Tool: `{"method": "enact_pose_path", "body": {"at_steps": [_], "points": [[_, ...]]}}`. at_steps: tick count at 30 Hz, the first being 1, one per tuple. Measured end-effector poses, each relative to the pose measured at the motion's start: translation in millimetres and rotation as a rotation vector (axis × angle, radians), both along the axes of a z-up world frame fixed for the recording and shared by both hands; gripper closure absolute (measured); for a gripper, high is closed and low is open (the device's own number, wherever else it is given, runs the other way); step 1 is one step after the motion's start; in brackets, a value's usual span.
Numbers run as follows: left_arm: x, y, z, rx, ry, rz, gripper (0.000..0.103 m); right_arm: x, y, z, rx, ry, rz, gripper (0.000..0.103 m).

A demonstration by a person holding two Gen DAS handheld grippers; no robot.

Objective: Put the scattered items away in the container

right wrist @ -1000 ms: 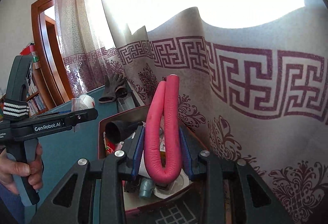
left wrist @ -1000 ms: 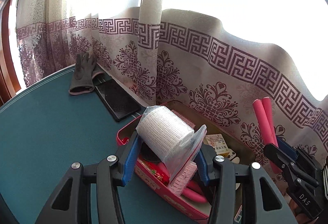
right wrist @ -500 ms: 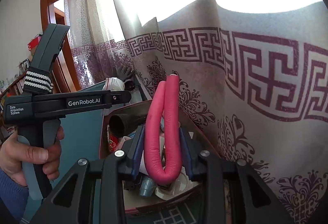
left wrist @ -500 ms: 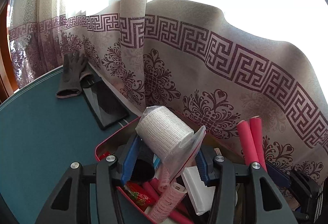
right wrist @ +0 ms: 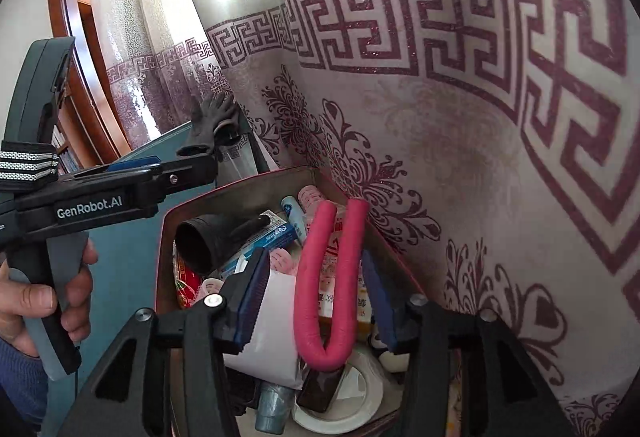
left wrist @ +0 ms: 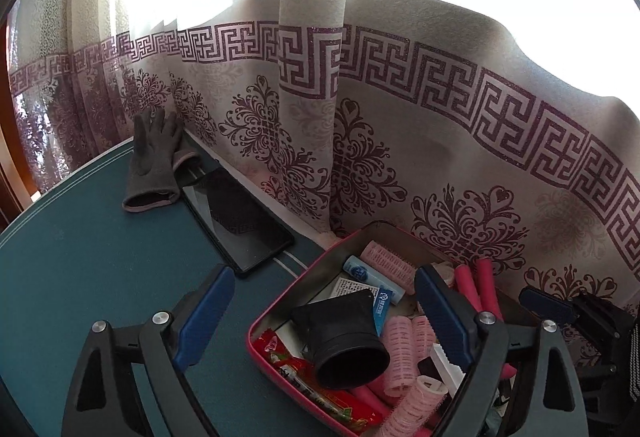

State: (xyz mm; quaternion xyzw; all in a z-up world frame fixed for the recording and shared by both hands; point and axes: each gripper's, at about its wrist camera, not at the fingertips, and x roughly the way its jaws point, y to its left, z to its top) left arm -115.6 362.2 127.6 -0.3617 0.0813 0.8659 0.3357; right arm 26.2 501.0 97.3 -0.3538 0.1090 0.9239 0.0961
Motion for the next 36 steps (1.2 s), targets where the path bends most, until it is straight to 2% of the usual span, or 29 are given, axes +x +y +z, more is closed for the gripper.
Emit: {"method": "enact_pose_path", "body": {"at_steps": [1,5,9,12,14,15,17,19,23,28,32,36], "points": [[-3.1,-6.3,0.2,-0.006,-0.003,0.001,0.01,-4.6,-1.1,-0.1,0.005,-0.026,-0.001,0.034],[-12.4,-31.6,-1.0,-0.025,-0.016,0.021,0.01,-19.8,-6.0,7.7,0.016,-0.073,-0.009,0.034],[-10.0,-46.7,1.0,-0.088,-0.019,0.036,0.01,-29.0,-10.0,19.8,-0.007,-0.125,-0.026,0.034],[3.8,-56.8,12.4,-0.117,-0.021,0.037,0.01,-25.2,-17.5,34.9,-0.022,-0.178,-0.027,0.032],[16.1,-62.5,24.2,-0.121,-0.014,0.038,0.01,-16.0,-24.1,48.2,-0.009,-0.209,-0.049,0.024],[22.1,-64.1,30.6,-0.122,-0.01,0.034,0.01,-10.4,-27.4,55.5,-0.001,-0.221,-0.061,0.023],[30.0,-65.8,39.5,-0.129,-0.016,0.03,0.002,0.9,-34.6,68.0,0.011,-0.25,-0.074,0.022],[34.0,-68.4,46.1,-0.13,-0.032,0.048,0.0,12.9,-40.9,74.7,0.002,-0.291,-0.096,0.018],[37.2,-71.1,50.4,-0.146,-0.105,0.061,0.0,32.9,-54.5,73.9,-0.055,-0.388,-0.112,0.017],[56.4,-75.5,64.5,-0.208,-0.069,0.129,0.0,43.2,-76.1,66.2,0.01,-0.463,-0.064,0.017],[75.2,-80.2,76.5,-0.193,-0.082,0.148,0.0,40.9,-78.4,61.5,0.014,-0.486,-0.024,0.017],[93.5,-73.5,87.5,-0.178,-0.095,0.196,0.0,43.9,-72.4,65.5,0.036,-0.465,0.037,0.017]]}}
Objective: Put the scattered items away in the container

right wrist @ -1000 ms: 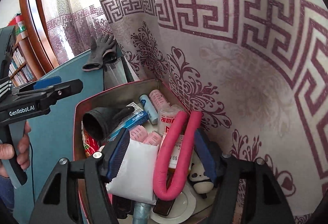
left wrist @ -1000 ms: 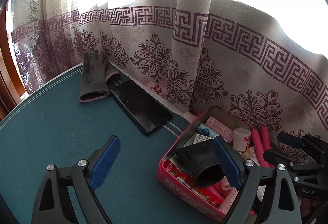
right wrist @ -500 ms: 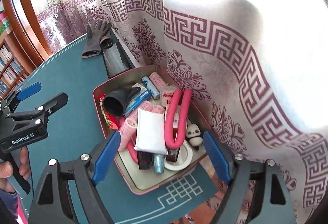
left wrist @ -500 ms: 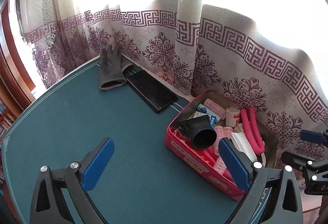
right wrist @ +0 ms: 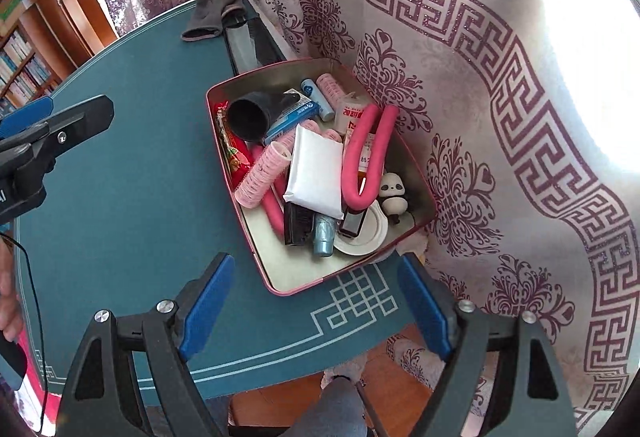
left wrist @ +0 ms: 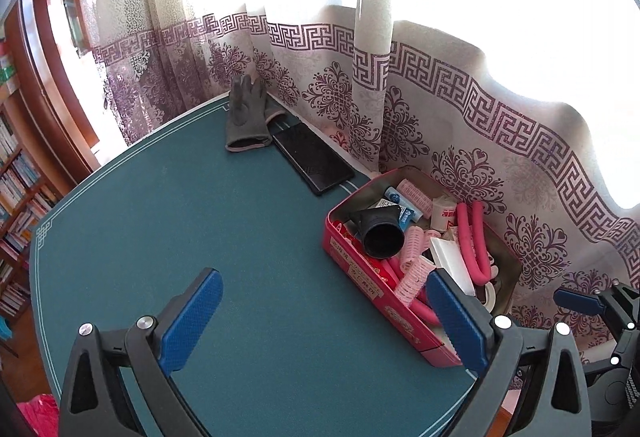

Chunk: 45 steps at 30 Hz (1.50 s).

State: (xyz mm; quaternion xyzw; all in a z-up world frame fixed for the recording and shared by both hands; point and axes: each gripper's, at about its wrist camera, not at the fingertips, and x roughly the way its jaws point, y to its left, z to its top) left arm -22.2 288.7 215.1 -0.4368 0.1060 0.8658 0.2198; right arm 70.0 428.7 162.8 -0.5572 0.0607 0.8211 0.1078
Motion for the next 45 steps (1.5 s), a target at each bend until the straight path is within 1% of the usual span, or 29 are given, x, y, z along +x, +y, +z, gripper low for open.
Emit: {"method": "enact_pose_path", "body": {"at_steps": [3,6,8,10,12,14,16,20,24,26,29,37,39,43,45], "points": [[15.7,16.5,6.1,-0.025,0.004,0.028,0.0,11.0,13.3,1.3,-0.003,0.029,0.035,0.017],[33.9,39.0,11.7,-0.086,0.013,0.077,0.0,24.5,29.6,0.0,-0.01,0.049,0.057,0.017],[44.0,52.9,14.8,-0.118,0.0,0.112,0.0,32.5,39.2,1.3,-0.052,0.058,0.081,0.017],[52.6,62.5,17.2,-0.117,-0.021,0.134,0.0,38.3,43.4,3.4,-0.079,0.065,0.13,0.017],[59.8,69.0,18.5,-0.101,-0.053,0.153,0.0,41.4,41.7,3.6,-0.061,0.06,0.189,0.017],[64.9,73.8,19.1,-0.096,-0.065,0.177,0.0,42.7,40.6,3.4,-0.043,0.057,0.239,0.017],[69.1,78.6,18.6,-0.118,-0.065,0.206,0.0,43.5,42.1,4.0,-0.045,0.065,0.275,0.017],[75.2,88.8,17.3,-0.194,-0.057,0.257,0.0,44.5,47.2,5.0,-0.046,0.086,0.32,0.017],[81.5,96.8,13.5,-0.224,-0.077,0.275,0.0,46.9,50.6,5.3,-0.042,0.118,0.346,0.017],[84.1,101.8,10.9,-0.232,-0.096,0.28,0.0,47.6,51.5,3.9,-0.023,0.133,0.359,0.017],[86.2,109.4,6.4,-0.246,-0.123,0.293,0.0,47.1,58.8,0.9,-0.009,0.148,0.356,0.017],[79.5,120.3,-0.2,-0.251,-0.169,0.355,0.0,43.7,97.2,-3.3,-0.071,0.166,0.287,0.017],[76.9,121.5,-2.7,-0.253,-0.178,0.37,0.0,44.6,101.7,-2.3,-0.104,0.173,0.302,0.017],[72.6,127.7,-8.5,-0.271,-0.19,0.381,0.0,49.5,99.9,-3.8,-0.093,0.179,0.325,0.017],[71.7,131.8,-10.8,-0.28,-0.19,0.38,0.0,51.4,101.5,-6.8,-0.11,0.173,0.338,0.017]]}}
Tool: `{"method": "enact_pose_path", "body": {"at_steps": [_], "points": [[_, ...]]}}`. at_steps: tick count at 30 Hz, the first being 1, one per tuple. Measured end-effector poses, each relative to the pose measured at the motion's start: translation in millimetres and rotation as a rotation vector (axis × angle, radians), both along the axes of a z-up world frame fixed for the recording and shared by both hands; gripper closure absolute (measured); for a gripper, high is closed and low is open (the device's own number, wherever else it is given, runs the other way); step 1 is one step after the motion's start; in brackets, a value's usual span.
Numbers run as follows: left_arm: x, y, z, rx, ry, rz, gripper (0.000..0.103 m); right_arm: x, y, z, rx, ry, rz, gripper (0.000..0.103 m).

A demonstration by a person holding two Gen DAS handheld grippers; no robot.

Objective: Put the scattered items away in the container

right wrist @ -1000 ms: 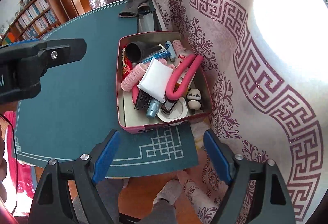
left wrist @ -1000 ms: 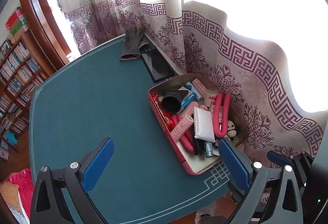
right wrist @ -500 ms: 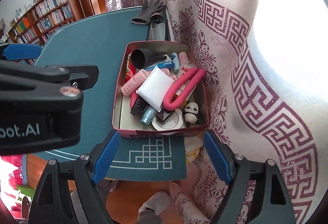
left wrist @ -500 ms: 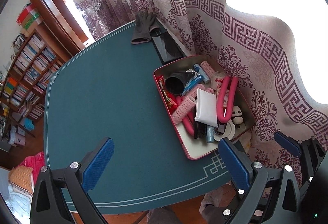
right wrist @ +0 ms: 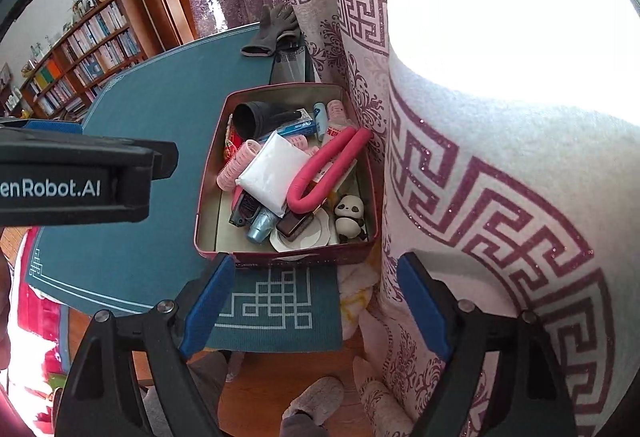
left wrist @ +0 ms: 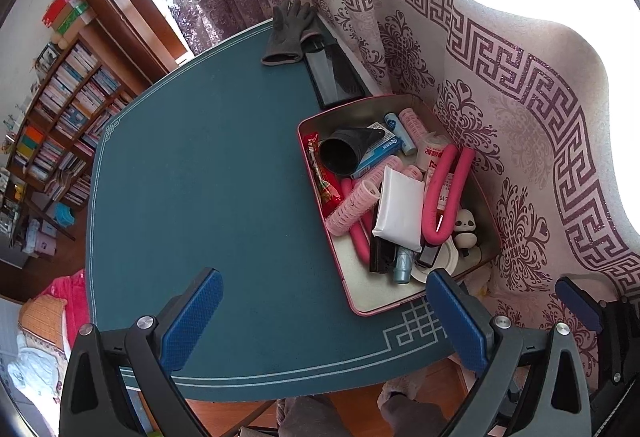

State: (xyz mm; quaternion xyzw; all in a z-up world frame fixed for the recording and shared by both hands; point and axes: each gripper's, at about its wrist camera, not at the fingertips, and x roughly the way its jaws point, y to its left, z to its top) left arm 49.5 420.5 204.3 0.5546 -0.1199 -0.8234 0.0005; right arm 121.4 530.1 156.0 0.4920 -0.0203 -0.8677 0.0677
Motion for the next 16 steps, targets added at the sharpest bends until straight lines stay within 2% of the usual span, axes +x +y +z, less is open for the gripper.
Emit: {"method": "enact_pose_path", "body": {"at_steps": [4,10,16], "points": [[-3.1,5.8,-5.4,-0.001,-0.015,-0.001,0.0,1.5,5.5,-3.0,-0.057,-0.018,0.016,0.017],[-6.7,10.9,-12.1,-0.005,-0.022,-0.013,0.0,2.3,6.1,-4.3,-0.065,-0.018,0.029,0.017],[-5.8,18.3,-8.4,-0.004,0.003,-0.082,0.0,-0.4,7.8,-4.1,-0.079,-0.017,0.015,0.017]]}}
